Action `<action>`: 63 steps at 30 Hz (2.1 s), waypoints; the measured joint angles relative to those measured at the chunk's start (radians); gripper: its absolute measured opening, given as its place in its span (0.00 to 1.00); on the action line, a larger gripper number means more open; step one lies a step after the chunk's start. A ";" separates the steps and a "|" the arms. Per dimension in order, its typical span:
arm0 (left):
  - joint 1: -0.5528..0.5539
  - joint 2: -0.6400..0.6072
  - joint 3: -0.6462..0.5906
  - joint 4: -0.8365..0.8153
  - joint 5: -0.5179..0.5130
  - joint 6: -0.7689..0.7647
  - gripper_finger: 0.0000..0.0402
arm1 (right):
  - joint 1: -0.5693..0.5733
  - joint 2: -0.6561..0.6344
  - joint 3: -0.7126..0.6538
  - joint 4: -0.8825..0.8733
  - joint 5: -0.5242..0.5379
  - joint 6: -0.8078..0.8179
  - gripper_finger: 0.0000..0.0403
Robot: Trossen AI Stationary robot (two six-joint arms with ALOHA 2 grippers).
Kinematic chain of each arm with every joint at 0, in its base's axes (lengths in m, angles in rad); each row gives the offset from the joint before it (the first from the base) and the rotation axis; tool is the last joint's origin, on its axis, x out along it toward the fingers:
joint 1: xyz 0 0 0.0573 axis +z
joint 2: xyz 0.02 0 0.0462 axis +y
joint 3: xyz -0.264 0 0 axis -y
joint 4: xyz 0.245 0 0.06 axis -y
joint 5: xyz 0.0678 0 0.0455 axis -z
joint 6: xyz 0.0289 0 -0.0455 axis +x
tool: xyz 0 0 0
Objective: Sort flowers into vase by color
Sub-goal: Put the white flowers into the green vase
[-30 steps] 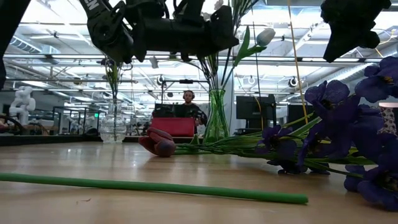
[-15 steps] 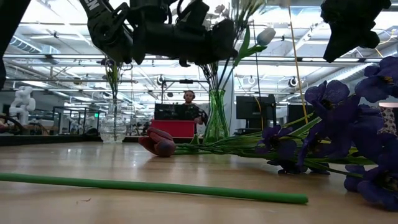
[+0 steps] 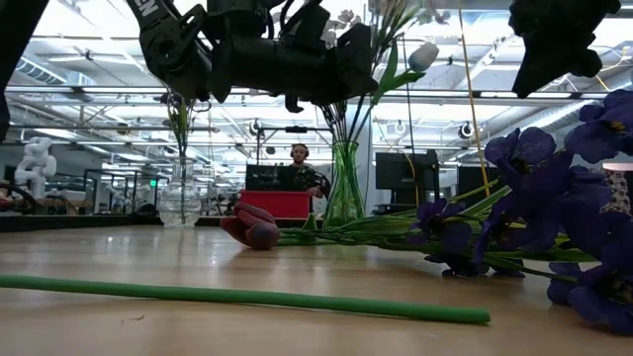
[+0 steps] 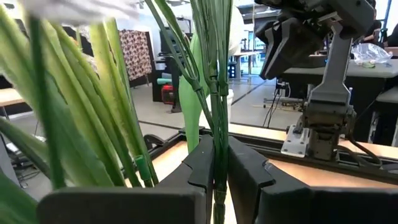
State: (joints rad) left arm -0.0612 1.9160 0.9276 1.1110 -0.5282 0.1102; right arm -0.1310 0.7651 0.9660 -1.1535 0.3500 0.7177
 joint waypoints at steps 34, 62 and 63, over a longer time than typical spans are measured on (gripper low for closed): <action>-0.010 0.000 0.000 0.032 0.053 -0.003 0.10 | 0.241 0.146 -0.285 0.981 -0.219 -0.204 0.01; -0.032 0.000 0.000 0.032 0.086 -0.001 0.10 | 0.241 0.369 -0.284 1.422 -0.033 -0.416 0.23; -0.033 0.000 0.000 0.032 0.086 -0.001 0.10 | 0.241 0.369 -0.284 1.422 -0.017 -0.416 0.24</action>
State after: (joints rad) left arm -0.0942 1.9160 0.9276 1.1431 -0.4419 0.1097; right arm 0.1104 1.1337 0.6819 0.2684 0.3329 0.3016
